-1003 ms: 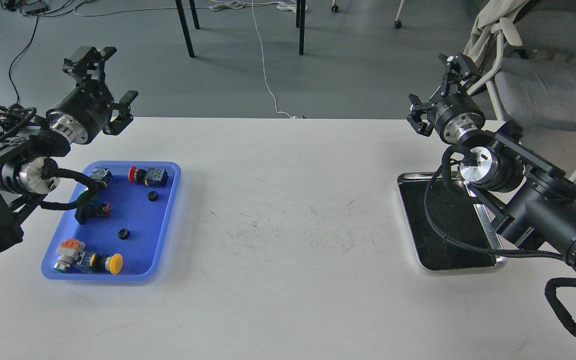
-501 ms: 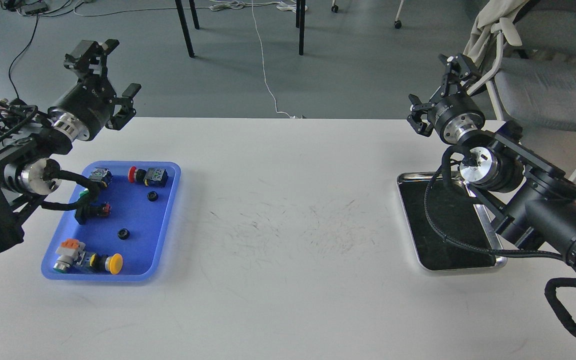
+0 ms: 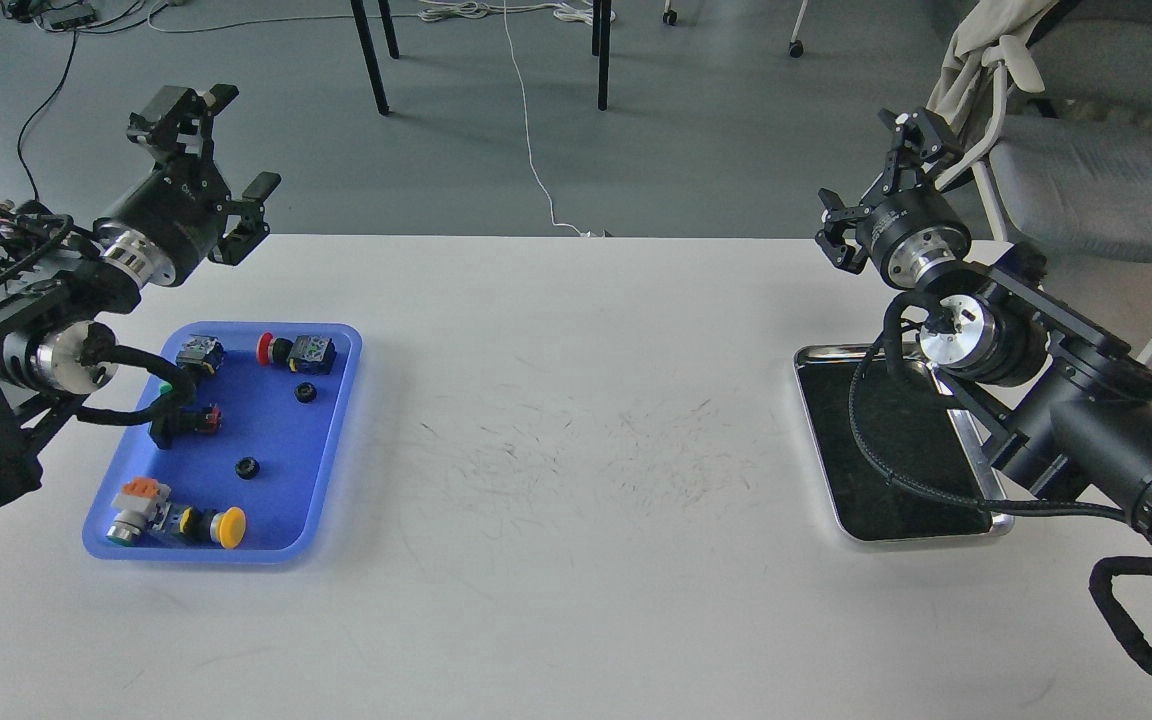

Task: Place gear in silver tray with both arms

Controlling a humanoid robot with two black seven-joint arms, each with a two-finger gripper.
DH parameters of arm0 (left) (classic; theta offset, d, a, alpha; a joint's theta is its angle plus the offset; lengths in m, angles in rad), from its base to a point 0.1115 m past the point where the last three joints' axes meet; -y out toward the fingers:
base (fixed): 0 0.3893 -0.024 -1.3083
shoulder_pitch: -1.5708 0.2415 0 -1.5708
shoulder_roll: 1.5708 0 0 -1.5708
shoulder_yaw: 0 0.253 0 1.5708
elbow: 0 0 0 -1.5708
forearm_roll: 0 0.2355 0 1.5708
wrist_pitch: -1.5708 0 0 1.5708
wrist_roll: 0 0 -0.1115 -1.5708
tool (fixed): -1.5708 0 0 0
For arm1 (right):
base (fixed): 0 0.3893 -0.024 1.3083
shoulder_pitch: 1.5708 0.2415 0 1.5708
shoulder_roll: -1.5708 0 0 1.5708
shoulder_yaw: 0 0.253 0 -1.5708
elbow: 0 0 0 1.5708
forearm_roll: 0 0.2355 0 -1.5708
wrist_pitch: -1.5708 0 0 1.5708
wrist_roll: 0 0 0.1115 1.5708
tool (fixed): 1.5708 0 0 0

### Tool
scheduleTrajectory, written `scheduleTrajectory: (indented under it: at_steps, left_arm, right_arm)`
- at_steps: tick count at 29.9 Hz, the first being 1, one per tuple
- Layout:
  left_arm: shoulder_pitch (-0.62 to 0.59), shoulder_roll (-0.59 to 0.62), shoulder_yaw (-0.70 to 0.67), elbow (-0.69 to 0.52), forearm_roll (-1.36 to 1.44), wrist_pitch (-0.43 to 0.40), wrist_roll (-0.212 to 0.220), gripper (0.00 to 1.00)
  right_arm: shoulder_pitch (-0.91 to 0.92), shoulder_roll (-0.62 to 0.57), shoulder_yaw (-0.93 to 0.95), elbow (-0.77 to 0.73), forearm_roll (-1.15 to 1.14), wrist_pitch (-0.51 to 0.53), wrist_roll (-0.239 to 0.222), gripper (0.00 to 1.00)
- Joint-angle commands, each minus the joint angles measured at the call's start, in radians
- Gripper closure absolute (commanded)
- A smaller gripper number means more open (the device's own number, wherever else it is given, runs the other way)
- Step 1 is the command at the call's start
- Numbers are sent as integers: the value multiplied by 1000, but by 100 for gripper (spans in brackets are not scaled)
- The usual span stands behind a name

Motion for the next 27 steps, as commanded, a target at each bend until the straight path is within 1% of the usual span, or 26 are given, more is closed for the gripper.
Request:
scheduleTrajectory:
  at_steps: [1, 22, 27]
  left_arm:
    - [0, 7, 1, -5, 3, -4, 0, 1]
    - [5, 26, 5, -8, 13, -10, 5, 1]
    - [-16, 96, 85, -34, 18, -46, 15, 1]
  right_arm:
    - [-1, -2, 0, 0, 0, 0, 1, 1]
    - [-8, 0, 0, 1, 0, -2, 2, 1]
    - [-10, 0, 0, 0, 0, -2, 5, 1]
